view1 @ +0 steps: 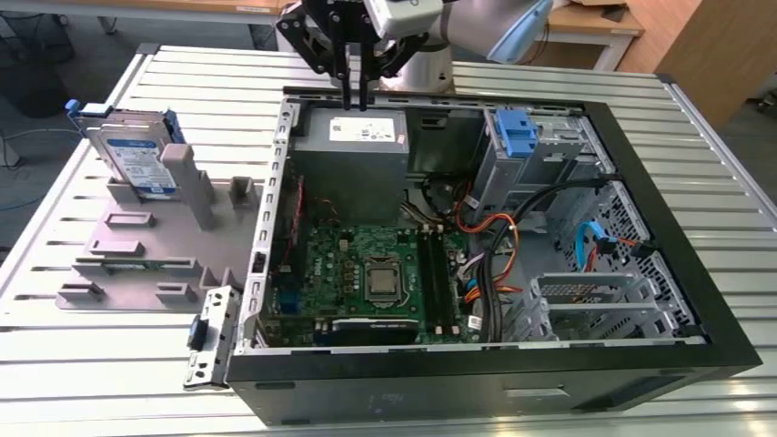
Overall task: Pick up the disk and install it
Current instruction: 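Reach for the disk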
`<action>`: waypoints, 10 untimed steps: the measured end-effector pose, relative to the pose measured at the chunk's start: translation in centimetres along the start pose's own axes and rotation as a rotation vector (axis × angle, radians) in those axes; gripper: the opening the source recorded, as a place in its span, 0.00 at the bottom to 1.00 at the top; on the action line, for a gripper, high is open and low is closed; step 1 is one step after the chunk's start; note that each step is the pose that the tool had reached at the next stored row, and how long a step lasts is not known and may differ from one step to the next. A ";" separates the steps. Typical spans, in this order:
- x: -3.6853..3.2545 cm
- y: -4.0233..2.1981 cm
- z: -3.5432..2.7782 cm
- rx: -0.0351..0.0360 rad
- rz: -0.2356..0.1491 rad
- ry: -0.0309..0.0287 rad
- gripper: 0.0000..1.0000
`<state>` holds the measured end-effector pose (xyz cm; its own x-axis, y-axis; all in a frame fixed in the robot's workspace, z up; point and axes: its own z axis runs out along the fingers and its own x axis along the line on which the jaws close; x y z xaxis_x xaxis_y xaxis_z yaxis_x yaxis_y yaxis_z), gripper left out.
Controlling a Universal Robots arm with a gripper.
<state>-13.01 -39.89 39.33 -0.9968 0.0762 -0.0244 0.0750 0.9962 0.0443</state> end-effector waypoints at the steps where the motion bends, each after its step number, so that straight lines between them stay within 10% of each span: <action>1: 0.14 -0.01 0.00 -0.0001 0.000 0.0000 0.24; 10: 1.78 -0.13 -0.03 -0.0001 0.000 -0.0001 0.24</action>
<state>-14.80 -39.89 39.32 -0.9968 0.0762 -0.0245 0.0751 0.9962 0.0444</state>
